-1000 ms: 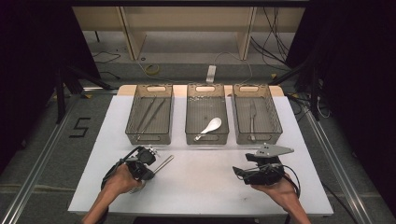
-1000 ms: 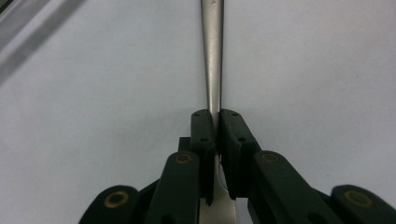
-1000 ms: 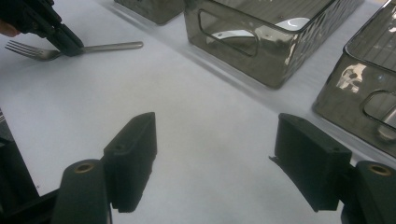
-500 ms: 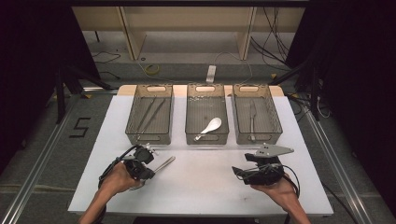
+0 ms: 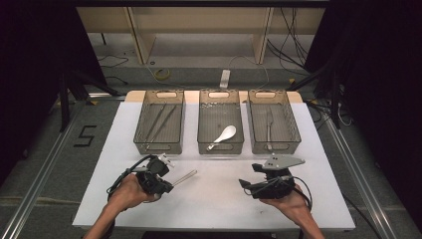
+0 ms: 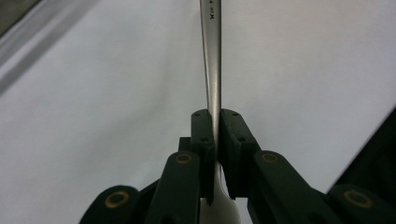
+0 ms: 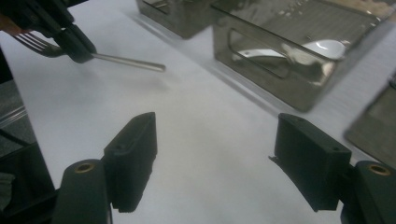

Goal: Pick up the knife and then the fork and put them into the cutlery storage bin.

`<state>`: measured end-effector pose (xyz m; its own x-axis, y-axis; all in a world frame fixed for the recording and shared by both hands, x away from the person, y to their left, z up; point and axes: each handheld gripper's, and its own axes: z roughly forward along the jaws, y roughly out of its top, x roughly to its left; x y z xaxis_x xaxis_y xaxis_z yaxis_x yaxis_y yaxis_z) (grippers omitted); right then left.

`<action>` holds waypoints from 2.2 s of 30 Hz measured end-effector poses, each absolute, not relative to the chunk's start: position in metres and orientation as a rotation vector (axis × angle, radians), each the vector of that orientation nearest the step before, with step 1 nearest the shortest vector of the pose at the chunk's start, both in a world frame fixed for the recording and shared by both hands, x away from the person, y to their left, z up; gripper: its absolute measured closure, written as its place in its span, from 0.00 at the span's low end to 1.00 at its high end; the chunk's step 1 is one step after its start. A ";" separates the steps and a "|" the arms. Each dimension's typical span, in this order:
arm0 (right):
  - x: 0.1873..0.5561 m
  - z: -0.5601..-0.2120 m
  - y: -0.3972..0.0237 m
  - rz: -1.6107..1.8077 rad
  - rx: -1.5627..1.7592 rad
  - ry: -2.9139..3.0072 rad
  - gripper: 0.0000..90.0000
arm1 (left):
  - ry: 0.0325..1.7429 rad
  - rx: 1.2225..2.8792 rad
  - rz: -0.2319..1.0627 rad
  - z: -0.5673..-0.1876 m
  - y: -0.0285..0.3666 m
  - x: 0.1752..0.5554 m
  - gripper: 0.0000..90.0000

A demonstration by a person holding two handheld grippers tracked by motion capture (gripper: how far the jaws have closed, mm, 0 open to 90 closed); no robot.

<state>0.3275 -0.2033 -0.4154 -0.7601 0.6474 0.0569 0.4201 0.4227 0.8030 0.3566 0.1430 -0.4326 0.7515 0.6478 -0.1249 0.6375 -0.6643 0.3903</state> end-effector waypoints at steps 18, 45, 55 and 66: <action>0.313 -0.433 -0.121 1.107 0.539 2.588 0.34 | 0.762 2.555 -0.079 -0.414 0.097 0.340 0.93; 0.298 -0.448 -0.096 0.896 0.135 2.627 0.81 | 0.643 2.578 -0.199 -0.413 0.074 0.331 0.93; 0.289 -0.450 -0.092 0.763 -0.074 2.670 0.97 | 0.592 2.567 -0.167 -0.412 0.073 0.333 0.82; 0.302 -0.445 -0.106 0.747 0.063 2.642 0.98 | 0.673 2.413 0.040 -0.398 0.089 0.337 0.45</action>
